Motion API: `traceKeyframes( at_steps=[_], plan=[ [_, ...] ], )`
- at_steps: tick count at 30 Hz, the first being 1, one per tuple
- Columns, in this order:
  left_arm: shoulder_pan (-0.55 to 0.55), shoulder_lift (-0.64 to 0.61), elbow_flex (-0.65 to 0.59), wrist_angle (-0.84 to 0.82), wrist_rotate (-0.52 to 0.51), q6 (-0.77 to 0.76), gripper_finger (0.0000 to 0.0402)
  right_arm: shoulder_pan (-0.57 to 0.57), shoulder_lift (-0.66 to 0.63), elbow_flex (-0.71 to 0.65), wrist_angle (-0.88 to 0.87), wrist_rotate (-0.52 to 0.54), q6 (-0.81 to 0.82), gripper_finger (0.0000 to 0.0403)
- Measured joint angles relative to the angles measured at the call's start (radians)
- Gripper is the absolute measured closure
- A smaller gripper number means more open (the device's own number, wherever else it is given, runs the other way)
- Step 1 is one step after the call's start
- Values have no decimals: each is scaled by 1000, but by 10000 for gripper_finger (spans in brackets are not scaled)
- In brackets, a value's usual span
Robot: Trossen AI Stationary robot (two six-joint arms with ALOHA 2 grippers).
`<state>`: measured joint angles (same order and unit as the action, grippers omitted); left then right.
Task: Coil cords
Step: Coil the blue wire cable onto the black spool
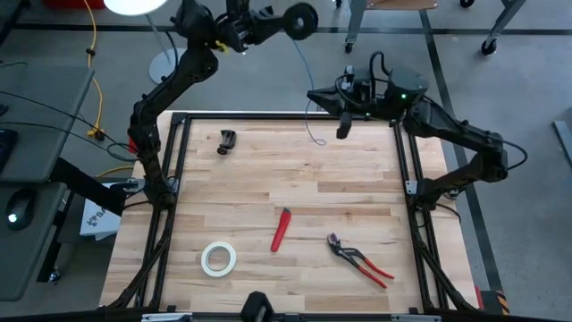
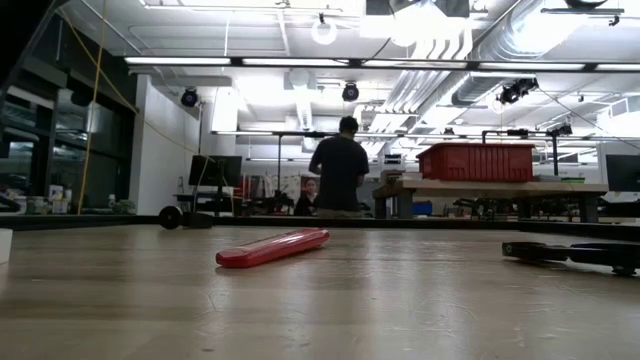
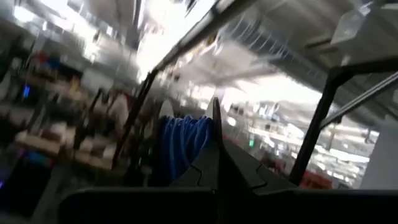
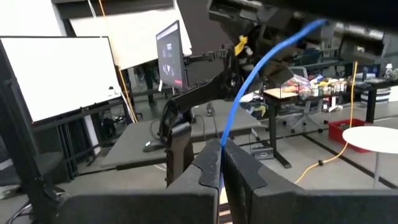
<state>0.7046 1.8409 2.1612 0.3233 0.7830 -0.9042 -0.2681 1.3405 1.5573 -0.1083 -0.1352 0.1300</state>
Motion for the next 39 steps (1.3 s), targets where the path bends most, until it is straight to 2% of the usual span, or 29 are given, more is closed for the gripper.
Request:
traceKeyframes(
  at_steps=[6,11,19,23,33,39],
  plan=[
    [32,-53,0,-252,86,103,401,1,-28,-1,-43,0,0,403],
    [39,-89,0,-416,187,105,401,0,-37,-1,-48,0,0,403],
    [-21,-102,0,-708,277,106,401,0,-38,-1,-46,0,0,403],
    [-67,-101,0,-792,322,121,401,0,-38,-1,-46,1,0,403],
    [-194,-72,1,-757,329,78,401,0,-38,-1,-36,1,-26,403],
    [-253,-27,0,-597,344,-25,401,0,-37,-1,17,-1,-26,403]
  ],
)
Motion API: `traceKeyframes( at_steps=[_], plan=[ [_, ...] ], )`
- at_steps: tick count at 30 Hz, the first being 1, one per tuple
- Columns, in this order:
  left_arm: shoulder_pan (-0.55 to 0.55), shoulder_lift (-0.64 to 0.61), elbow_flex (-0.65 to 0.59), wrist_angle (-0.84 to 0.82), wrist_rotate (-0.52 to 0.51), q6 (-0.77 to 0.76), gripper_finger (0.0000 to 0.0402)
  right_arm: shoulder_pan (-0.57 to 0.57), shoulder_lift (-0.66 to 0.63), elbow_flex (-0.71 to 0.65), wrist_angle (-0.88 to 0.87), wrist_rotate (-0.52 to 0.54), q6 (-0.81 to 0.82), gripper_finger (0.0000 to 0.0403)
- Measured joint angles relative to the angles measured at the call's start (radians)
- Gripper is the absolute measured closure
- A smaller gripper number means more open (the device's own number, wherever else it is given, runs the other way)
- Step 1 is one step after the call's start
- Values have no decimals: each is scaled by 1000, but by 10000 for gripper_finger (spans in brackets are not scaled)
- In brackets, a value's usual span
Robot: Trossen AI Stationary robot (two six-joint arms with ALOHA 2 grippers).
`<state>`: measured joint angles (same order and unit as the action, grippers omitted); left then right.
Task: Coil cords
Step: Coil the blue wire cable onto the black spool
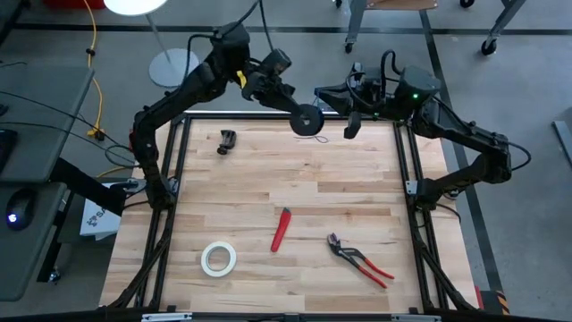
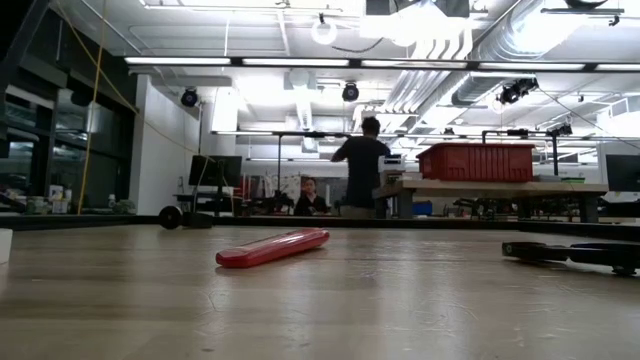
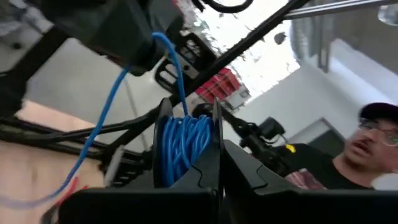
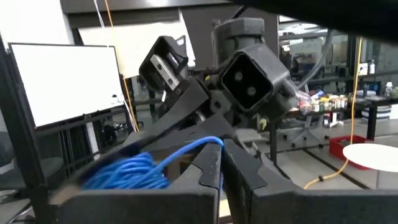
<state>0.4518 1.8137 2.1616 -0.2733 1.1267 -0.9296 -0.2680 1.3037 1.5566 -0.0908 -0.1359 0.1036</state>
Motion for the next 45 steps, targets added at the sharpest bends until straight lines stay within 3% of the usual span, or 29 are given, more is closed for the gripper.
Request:
traceKeyframes(
  at_steps=[10,18,24,40,45],
  plan=[
    [-41,61,0,425,10,-269,401,1,19,0,27,10,19,392],
    [-44,63,0,537,-59,-290,401,1,74,1,49,107,75,302],
    [-51,61,-1,571,-97,-310,401,0,95,2,70,118,72,267],
    [-43,65,-3,609,-200,-316,401,-11,111,3,61,267,58,265],
    [-41,65,-3,614,-202,-324,401,-24,119,2,57,317,158,264]
  ],
)
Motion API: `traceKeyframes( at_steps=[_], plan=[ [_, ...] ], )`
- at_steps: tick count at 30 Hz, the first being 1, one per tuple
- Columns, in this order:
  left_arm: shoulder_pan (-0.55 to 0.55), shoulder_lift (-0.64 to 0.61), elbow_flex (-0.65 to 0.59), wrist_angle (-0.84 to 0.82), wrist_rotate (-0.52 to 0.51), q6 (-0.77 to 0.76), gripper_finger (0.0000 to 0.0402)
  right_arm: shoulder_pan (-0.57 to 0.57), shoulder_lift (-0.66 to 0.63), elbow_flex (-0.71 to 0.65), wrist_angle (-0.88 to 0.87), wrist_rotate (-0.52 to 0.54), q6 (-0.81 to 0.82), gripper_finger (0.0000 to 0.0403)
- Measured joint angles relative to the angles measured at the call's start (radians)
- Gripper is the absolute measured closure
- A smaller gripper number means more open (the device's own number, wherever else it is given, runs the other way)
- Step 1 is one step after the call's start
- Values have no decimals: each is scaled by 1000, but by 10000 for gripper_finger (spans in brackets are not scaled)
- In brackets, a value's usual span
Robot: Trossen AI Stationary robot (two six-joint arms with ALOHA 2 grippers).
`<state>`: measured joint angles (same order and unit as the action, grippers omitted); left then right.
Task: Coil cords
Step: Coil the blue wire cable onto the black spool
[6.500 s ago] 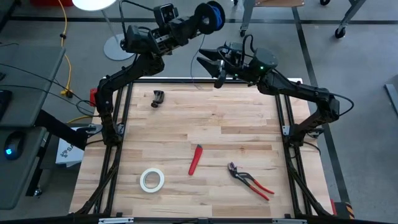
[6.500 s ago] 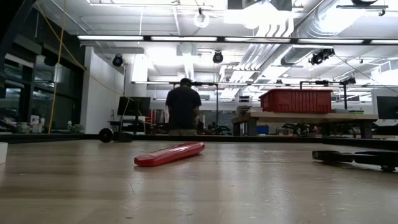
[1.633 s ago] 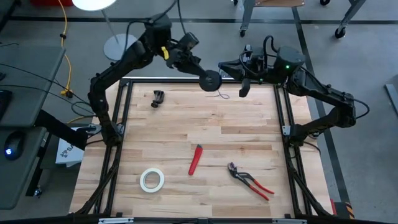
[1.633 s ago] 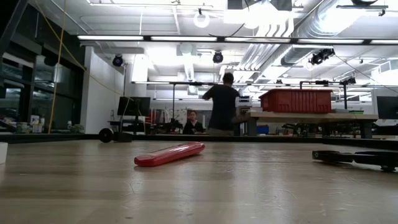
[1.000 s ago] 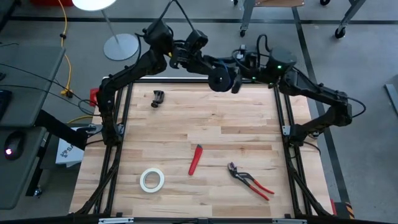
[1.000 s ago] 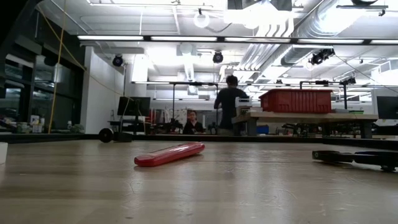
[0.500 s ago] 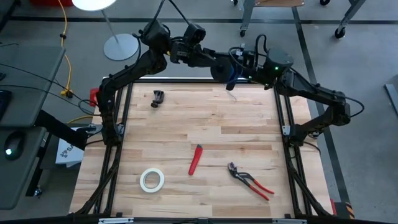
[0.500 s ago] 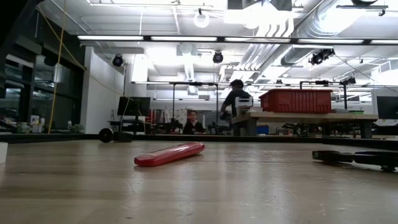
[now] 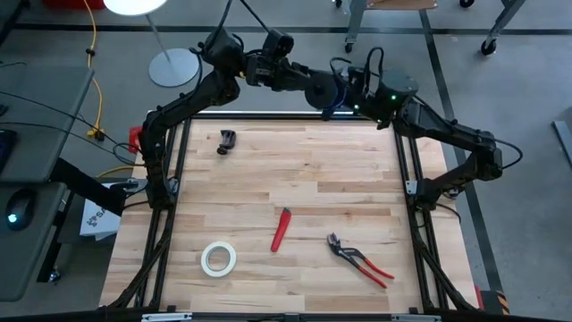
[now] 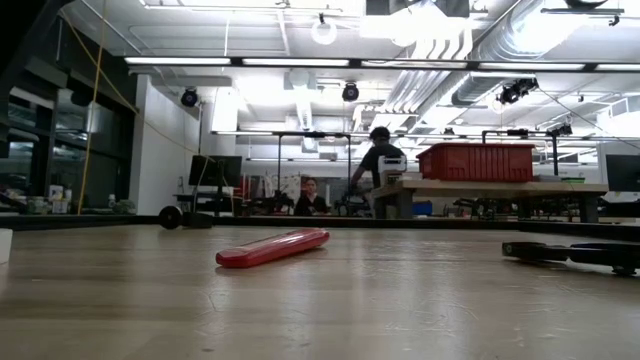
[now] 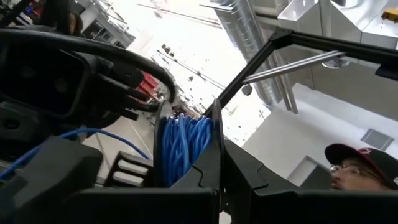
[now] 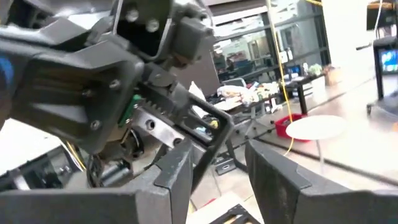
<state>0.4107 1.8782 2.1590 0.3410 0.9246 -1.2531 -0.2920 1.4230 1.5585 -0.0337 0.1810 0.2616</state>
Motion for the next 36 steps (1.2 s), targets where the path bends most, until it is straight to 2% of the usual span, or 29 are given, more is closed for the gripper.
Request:
traceKeyframes(
  at_steps=[12,18,23,29,36],
  plan=[
    [-1,-6,1,1,-29,-100,401,-7,28,1,7,18,194,265],
    [-2,-9,1,126,-48,-212,401,-11,25,0,48,-10,245,265],
    [32,-13,2,132,-13,-184,401,-11,28,-3,128,-59,211,265],
    [91,-20,6,146,104,-160,401,-20,6,-8,55,-49,95,265],
    [144,-13,3,126,61,-75,401,-18,-42,-4,-20,-87,69,265]
  ],
)
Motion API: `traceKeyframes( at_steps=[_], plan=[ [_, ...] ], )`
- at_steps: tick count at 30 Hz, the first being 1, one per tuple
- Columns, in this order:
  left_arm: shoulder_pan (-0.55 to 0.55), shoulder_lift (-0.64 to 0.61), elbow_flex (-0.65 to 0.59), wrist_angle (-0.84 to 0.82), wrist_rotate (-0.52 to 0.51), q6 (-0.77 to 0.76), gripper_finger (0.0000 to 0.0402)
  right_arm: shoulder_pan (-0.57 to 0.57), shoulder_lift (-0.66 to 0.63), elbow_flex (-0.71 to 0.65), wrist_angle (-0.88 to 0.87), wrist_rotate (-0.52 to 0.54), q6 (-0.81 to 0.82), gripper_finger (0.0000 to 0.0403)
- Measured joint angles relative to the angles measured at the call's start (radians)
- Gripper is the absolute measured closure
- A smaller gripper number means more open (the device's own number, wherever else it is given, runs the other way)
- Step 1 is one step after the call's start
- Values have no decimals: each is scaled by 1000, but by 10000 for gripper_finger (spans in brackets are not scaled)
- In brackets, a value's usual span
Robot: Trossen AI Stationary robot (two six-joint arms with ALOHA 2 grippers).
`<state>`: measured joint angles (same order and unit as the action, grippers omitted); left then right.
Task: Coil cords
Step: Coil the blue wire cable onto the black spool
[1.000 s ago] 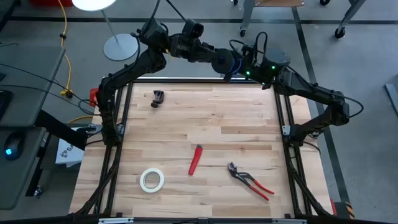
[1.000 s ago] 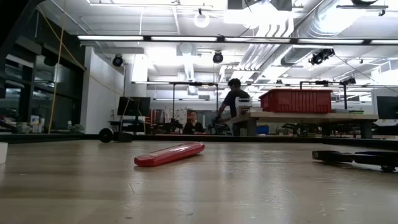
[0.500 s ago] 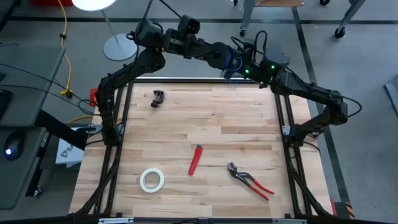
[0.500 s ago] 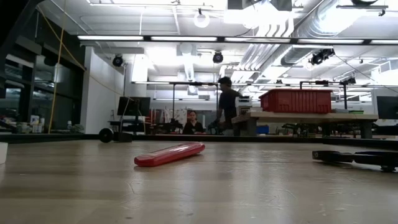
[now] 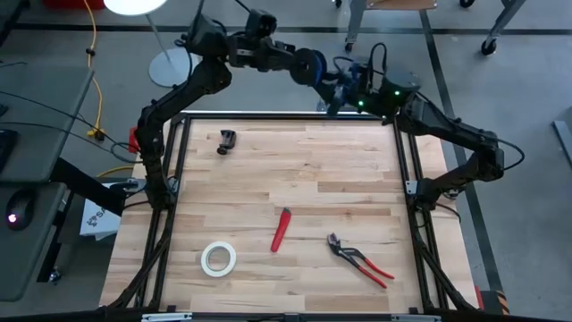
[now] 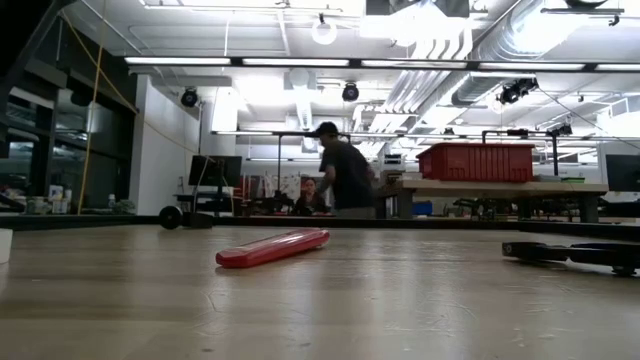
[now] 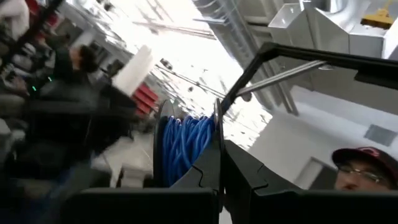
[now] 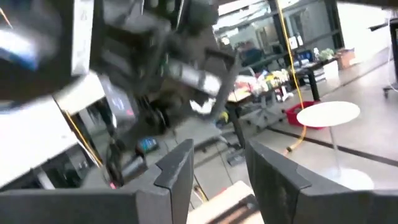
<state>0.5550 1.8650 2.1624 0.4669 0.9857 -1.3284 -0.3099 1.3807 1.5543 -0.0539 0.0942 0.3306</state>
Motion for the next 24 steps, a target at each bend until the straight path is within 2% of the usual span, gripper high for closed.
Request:
traceKeyframes(
  at_steps=[12,24],
  plan=[
    [67,-2,0,4,-57,54,401,1,-48,0,-191,-17,-78,265],
    [144,-2,0,-45,-112,240,401,9,-97,1,-325,-43,-112,265]
  ],
)
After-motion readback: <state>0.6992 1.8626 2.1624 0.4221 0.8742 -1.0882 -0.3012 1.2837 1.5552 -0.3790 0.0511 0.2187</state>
